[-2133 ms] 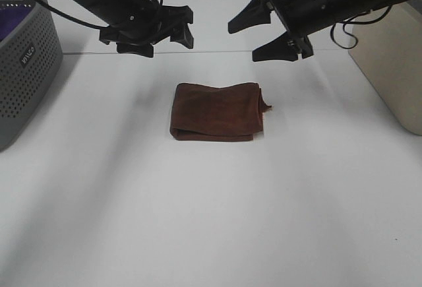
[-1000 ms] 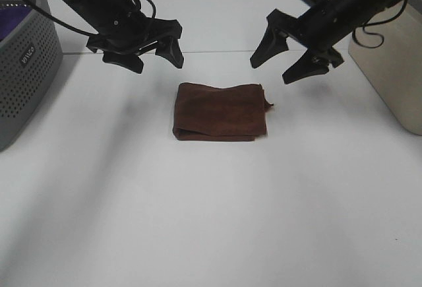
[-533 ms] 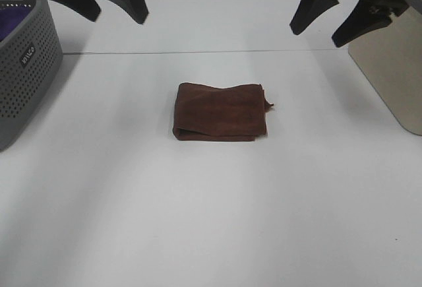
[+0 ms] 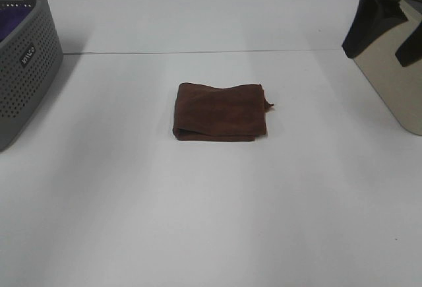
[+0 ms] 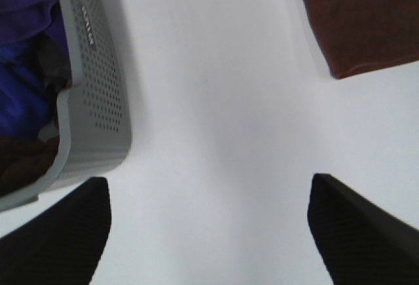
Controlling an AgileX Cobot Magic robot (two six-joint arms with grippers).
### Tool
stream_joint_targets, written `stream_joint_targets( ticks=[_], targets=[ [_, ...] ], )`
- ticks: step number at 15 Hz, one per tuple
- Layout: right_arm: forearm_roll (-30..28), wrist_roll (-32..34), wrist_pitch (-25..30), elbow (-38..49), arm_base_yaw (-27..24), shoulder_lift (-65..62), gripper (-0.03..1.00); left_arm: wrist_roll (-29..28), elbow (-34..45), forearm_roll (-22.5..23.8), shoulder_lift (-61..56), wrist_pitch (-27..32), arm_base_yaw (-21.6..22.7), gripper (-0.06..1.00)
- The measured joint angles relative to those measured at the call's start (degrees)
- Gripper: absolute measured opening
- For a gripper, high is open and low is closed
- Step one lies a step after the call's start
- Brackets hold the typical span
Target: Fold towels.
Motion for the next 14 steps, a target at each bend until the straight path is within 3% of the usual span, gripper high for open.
stream_joint_targets(
  ticks=[3, 4, 7, 12, 14],
  targets=[
    [-2.06, 0.0, -0.34, 9.34, 0.0, -7.28, 0.78, -1.95, 13.29, 0.63, -10.83, 0.23, 0.0, 0.77],
    [-5.27, 1.26, -1.49, 16.56, 0.0, -13.98, 0.78, -3.32, 23.61, 0.69, -20.05, -0.17, 0.0, 0.77],
    [-8.94, 3.44, -2.75, 26.07, 0.0, -23.78, 0.78, -4.24, 36.33, 0.74, -34.03, -1.15, 0.0, 0.77],
    [-11.63, 3.55, -2.86, 38.67, 0.0, -43.54, 0.78, -4.13, 51.57, 0.46, -55.0, -6.53, 0.0, 0.77],
    [-12.49, 3.55, -2.86, 41.94, 0.0, -49.27, 0.78, -2.35, 54.89, 0.46, -58.27, -8.14, 0.0, 0.77]
  ],
)
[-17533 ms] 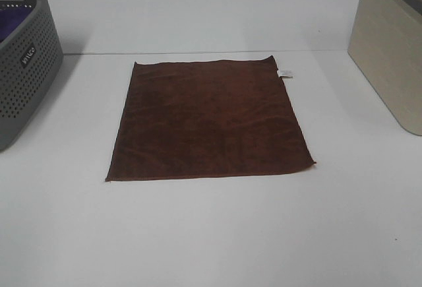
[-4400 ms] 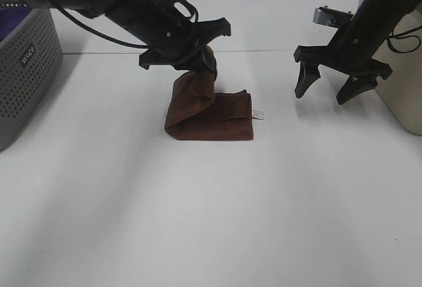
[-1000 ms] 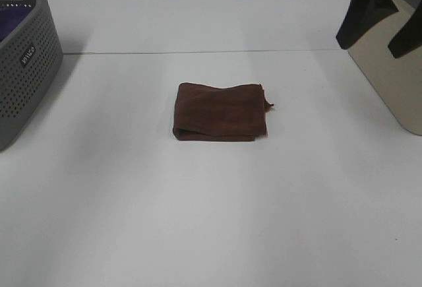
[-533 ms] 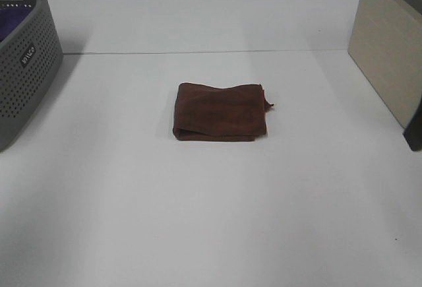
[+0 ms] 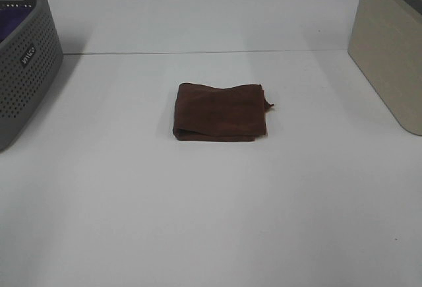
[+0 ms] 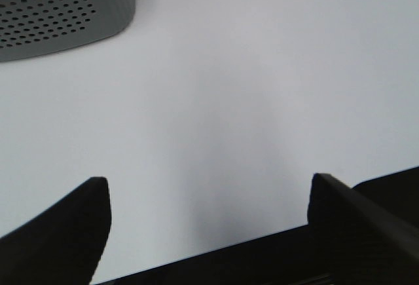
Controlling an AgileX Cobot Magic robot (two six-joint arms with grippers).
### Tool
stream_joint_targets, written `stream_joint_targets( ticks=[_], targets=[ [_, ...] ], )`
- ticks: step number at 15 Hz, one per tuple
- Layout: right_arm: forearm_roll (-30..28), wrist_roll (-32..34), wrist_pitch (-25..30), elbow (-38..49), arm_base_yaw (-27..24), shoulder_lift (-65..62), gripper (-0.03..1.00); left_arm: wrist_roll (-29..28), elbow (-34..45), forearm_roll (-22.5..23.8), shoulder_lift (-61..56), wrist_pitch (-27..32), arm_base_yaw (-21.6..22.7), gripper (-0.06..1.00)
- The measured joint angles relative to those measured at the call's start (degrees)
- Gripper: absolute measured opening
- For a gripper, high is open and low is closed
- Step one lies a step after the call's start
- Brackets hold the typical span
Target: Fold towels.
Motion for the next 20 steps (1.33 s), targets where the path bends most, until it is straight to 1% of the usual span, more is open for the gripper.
stream_joint_targets(
  ticks=[2, 4, 6, 19, 20],
  targets=[
    [-0.34, 0.0, -0.57, 2.41, 0.0, -6.99, 0.78, 3.04, 2.52, -0.74, -1.6, -0.52, 0.0, 0.77],
    [-0.34, 0.0, -1.55, 2.98, 0.0, -12.72, 0.78, 5.79, 2.75, -2.41, -1.78, -0.97, 0.0, 0.77],
    [-0.34, -0.17, -2.98, 4.13, 0.0, -16.21, 0.78, 7.05, 2.98, -3.09, -1.78, -0.97, 0.0, 0.77],
    [-0.34, -0.46, -3.21, 4.13, -0.06, -16.96, 0.78, 7.05, 2.98, -3.21, -1.78, -0.97, 0.0, 0.77],
    [-0.17, -0.46, -3.27, 4.13, -0.92, -17.59, 0.78, 7.05, 2.98, -3.21, -1.78, -0.97, 0.0, 0.77]
  ],
)
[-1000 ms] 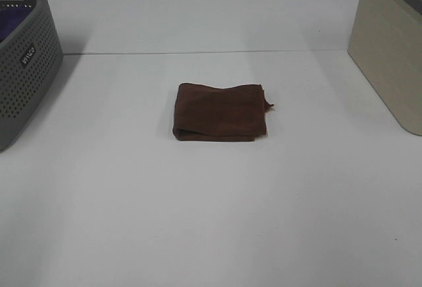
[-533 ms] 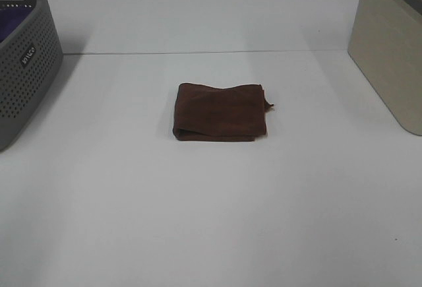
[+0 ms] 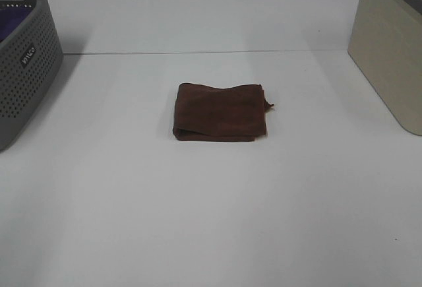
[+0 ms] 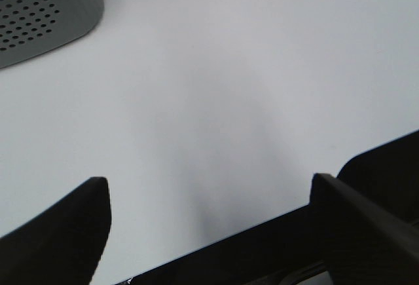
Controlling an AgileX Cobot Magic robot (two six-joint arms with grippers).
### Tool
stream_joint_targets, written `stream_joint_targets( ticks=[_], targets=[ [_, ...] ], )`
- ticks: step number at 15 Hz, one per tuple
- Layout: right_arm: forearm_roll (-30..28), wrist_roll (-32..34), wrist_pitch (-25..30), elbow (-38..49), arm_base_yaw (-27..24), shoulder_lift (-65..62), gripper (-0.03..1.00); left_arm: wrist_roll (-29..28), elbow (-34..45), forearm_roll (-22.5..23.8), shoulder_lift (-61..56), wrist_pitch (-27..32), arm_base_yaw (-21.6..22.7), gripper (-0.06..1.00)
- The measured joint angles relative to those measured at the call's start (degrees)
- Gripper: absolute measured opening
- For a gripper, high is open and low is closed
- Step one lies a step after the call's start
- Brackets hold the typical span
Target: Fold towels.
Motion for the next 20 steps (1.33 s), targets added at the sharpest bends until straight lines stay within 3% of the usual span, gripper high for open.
stream_joint_targets(
  ticks=[2, 7, 15, 20],
  targets=[
    [0.23, 0.0, -0.17, 0.0, -4.01, -2.69, 0.78, 0.0, 0.0, -0.23, 0.0, 0.0, 2.18, 0.77],
    [0.29, 0.0, -0.34, 0.0, -7.05, -16.1, 0.78, 0.0, 0.0, -0.23, -3.78, -0.06, 18.56, 0.77],
    [0.4, 0.0, -0.23, 0.29, -7.05, -19.19, 0.78, 0.0, 0.0, -0.23, -20.28, 0.0, 19.14, 0.77],
    [0.4, 0.0, -0.23, 0.29, -7.05, -19.19, 0.78, 0.0, 0.0, -0.23, -21.03, 0.0, 19.14, 0.77]
  ],
)
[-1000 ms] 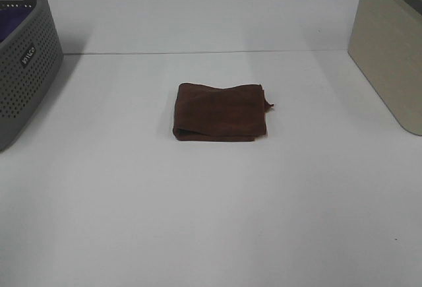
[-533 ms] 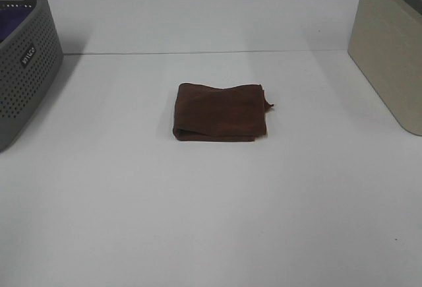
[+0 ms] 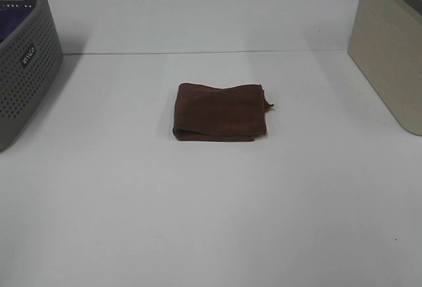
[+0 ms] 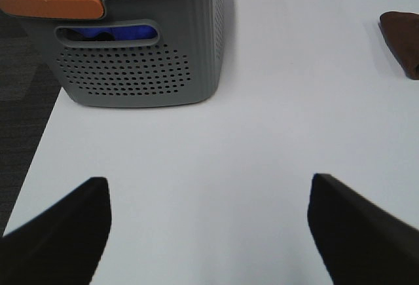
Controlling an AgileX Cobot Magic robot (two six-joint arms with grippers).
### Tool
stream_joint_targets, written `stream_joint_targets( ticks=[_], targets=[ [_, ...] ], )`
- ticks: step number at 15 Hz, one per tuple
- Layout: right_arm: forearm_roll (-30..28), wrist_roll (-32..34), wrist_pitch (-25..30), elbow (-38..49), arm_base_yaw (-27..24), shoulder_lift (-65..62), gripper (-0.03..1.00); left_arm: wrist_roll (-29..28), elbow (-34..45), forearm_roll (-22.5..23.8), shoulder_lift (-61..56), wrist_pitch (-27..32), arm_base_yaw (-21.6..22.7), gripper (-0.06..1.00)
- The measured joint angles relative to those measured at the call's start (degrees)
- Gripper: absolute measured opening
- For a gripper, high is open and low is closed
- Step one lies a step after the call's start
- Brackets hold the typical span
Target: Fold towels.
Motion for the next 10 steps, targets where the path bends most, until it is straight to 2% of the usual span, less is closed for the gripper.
stream_joint_targets(
  ticks=[10],
  targets=[
    [0.0, 0.0, 0.0, 0.0, 0.0, 0.0, 0.78, 0.0, 0.0, 0.0, 0.0, 0.0, 0.0, 0.77]
  ],
)
